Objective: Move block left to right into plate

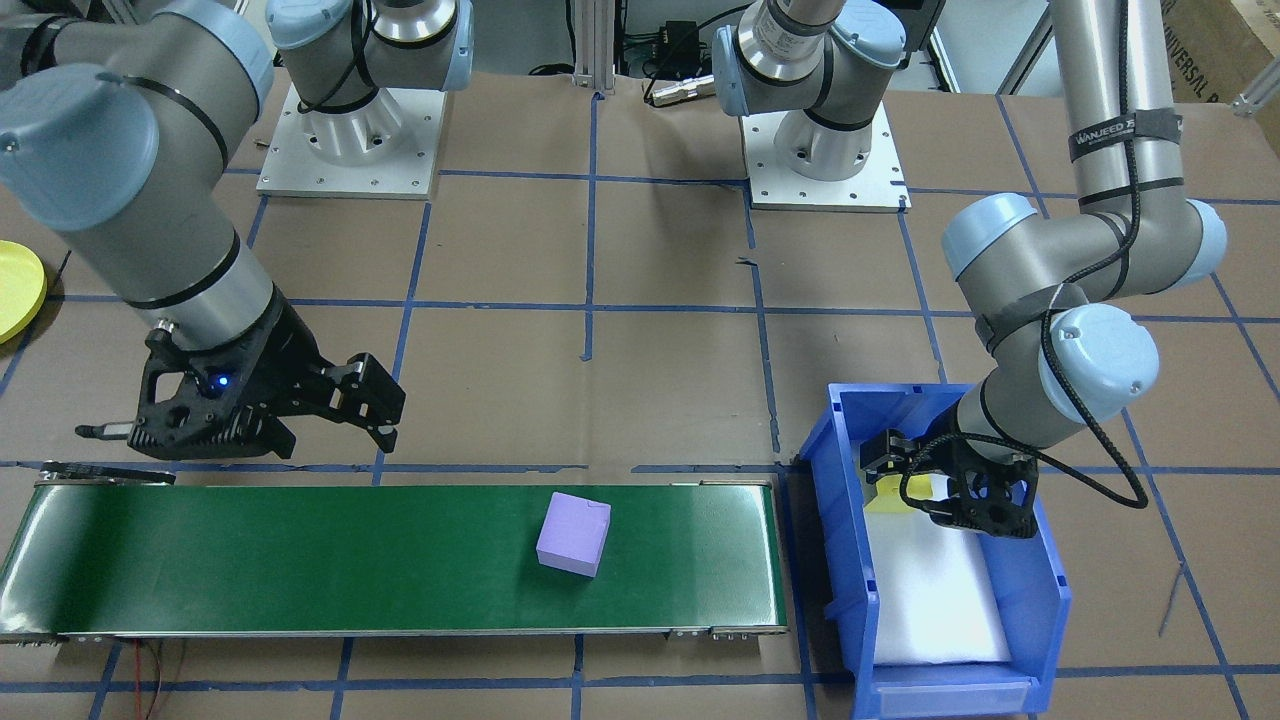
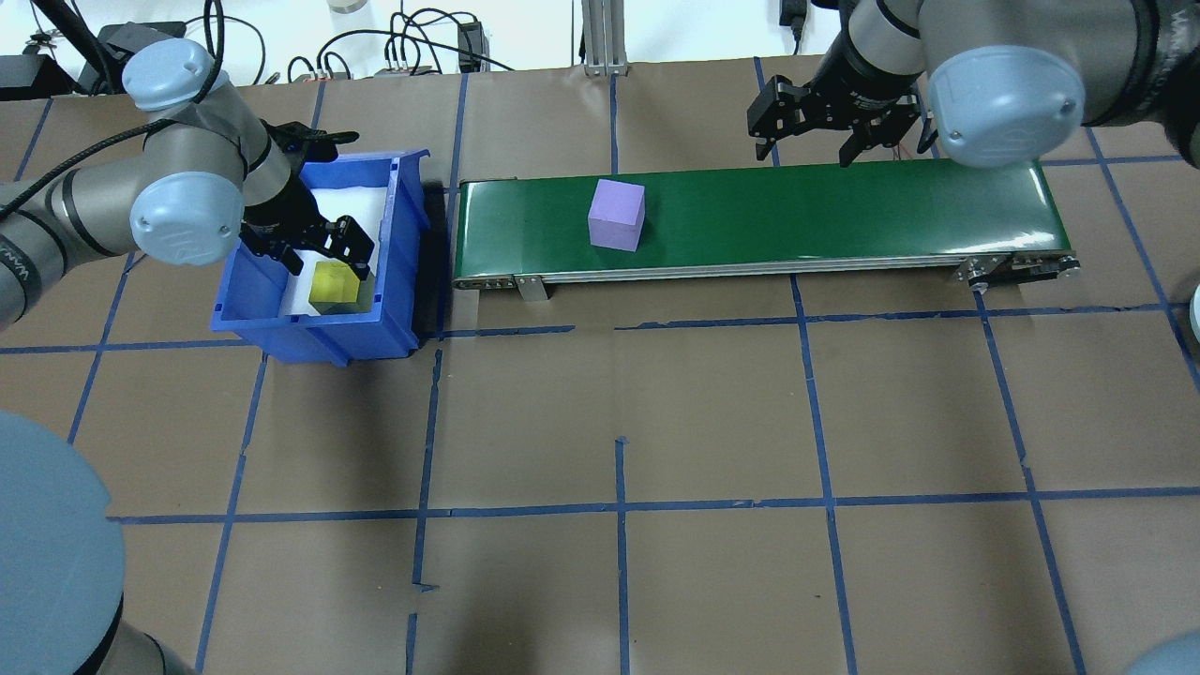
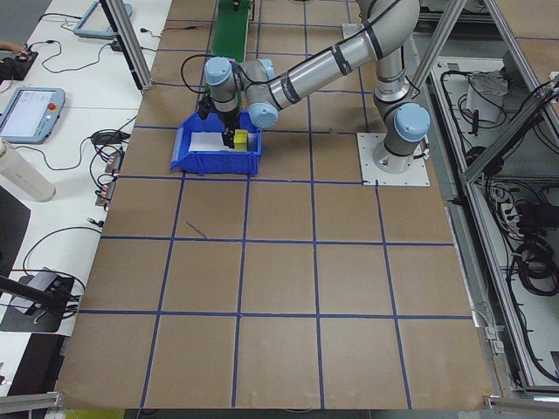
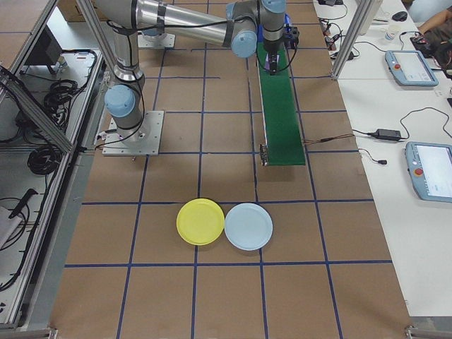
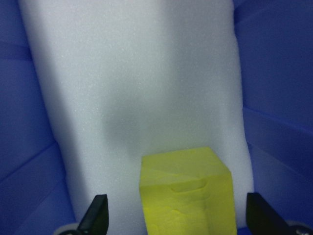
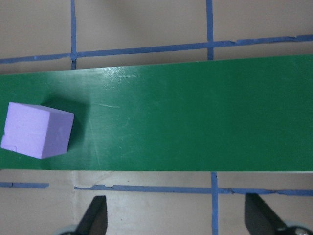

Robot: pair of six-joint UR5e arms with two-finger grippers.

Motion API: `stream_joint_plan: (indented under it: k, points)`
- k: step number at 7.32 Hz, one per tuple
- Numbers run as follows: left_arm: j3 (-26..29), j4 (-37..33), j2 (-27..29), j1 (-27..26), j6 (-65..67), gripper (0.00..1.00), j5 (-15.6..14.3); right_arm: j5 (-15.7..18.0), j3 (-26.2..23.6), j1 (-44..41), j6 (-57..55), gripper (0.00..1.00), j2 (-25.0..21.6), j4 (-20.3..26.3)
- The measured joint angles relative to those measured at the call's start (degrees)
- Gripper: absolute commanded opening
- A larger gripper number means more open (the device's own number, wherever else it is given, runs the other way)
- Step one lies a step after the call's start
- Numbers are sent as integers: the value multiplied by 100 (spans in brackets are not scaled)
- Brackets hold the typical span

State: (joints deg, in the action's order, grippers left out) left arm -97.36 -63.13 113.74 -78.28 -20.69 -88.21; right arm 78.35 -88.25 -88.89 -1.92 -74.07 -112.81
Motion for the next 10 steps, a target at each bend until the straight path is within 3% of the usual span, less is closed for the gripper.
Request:
stream_joint_plan:
  k: [2, 4, 5, 8, 10]
  points:
    - [-6, -11, 122, 5, -3, 100, 112, -375, 176, 3, -312, 100, 372, -101]
    - [1, -15, 186, 6, -1, 48, 118, -626, 199, 3, -395, 100, 723, -389]
    - [18, -15, 208, 6, -1, 37, 121, -720, 201, 3, -408, 100, 871, -526]
    - [265, -19, 196, 6, 7, 36, 96, -963, 210, 3, -487, 100, 1141, -805]
    - [952, -127, 182, -18, 32, 36, 89, -993, 206, 3, -526, 100, 1262, -908]
